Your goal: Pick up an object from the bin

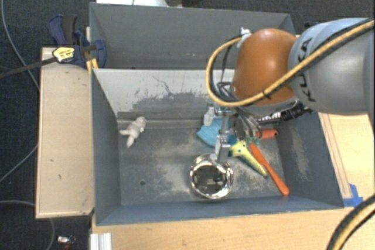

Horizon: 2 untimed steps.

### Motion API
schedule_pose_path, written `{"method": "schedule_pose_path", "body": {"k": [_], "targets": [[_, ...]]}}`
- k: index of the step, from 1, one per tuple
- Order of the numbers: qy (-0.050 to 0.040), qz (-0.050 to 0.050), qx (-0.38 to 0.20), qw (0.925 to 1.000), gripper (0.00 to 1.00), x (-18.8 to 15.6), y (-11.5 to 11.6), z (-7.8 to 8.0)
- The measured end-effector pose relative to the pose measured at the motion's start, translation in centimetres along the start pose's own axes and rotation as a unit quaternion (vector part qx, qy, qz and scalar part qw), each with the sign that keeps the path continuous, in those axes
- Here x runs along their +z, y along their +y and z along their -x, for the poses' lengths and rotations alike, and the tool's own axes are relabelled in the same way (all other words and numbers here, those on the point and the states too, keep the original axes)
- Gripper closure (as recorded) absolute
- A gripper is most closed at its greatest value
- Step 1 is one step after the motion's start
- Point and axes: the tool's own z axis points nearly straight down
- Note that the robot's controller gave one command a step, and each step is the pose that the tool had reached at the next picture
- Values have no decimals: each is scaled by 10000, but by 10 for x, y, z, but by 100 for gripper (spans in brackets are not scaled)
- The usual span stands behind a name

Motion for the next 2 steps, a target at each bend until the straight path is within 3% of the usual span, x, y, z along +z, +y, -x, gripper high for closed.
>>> {"method": "schedule_pose_path", "body": {"k": [2], "targets": [[-45, 3, -232, 9997, 0, -3, -4, 0]]}}
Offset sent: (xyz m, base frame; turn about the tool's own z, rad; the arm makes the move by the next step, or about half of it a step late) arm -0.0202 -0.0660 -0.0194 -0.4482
